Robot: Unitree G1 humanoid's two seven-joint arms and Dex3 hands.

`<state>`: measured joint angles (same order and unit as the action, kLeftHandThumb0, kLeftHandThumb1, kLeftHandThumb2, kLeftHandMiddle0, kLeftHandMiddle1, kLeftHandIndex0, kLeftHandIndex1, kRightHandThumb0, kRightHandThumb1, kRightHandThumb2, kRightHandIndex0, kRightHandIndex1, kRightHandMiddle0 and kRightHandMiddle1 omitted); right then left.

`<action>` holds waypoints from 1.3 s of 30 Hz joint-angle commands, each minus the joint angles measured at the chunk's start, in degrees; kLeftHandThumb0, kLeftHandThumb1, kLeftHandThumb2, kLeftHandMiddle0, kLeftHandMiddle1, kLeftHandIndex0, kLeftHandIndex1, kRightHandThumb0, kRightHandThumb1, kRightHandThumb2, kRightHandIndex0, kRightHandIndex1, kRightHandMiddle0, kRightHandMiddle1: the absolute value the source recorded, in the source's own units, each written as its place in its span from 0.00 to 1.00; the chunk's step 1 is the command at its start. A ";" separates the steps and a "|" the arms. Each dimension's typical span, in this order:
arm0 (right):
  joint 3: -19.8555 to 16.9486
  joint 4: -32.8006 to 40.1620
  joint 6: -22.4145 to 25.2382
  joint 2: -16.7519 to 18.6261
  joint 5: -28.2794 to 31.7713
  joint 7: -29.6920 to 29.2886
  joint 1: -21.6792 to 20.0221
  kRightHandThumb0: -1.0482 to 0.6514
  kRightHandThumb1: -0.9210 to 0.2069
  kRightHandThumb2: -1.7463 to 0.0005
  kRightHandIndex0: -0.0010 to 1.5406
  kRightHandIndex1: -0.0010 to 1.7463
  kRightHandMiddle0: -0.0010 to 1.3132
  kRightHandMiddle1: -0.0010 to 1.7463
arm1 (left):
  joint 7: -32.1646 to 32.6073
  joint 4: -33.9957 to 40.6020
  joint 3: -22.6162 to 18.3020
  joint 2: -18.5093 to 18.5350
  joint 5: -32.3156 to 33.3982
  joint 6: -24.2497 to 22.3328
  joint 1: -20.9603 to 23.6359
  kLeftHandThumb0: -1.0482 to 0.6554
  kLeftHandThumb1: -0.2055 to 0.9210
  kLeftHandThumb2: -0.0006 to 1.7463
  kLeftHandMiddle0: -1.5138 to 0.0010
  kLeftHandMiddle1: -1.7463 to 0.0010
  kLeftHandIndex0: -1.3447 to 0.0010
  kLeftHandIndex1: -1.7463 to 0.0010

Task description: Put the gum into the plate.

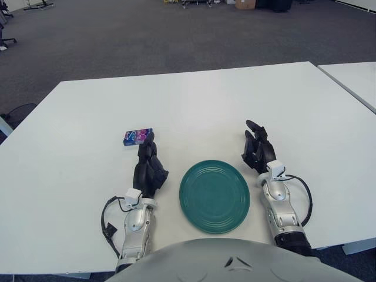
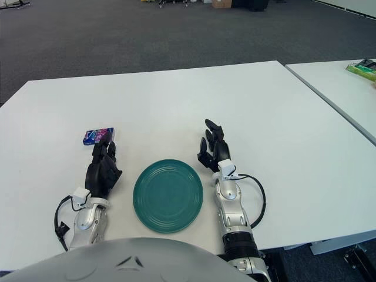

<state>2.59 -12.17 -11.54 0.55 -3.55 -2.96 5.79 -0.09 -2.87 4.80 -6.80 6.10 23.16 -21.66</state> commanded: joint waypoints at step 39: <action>0.71 -11.76 3.18 1.07 -0.78 -0.74 -0.77 0.24 0.00 0.51 0.18 0.00 0.00 0.35 | 0.24 -9.24 -5.33 38.20 -35.03 -4.73 37.57 0.01 1.00 0.33 0.87 0.65 0.98 0.36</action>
<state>2.87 -17.80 -13.12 1.29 -4.01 -3.99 1.39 1.44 -3.78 -4.23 25.91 -22.64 17.23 9.65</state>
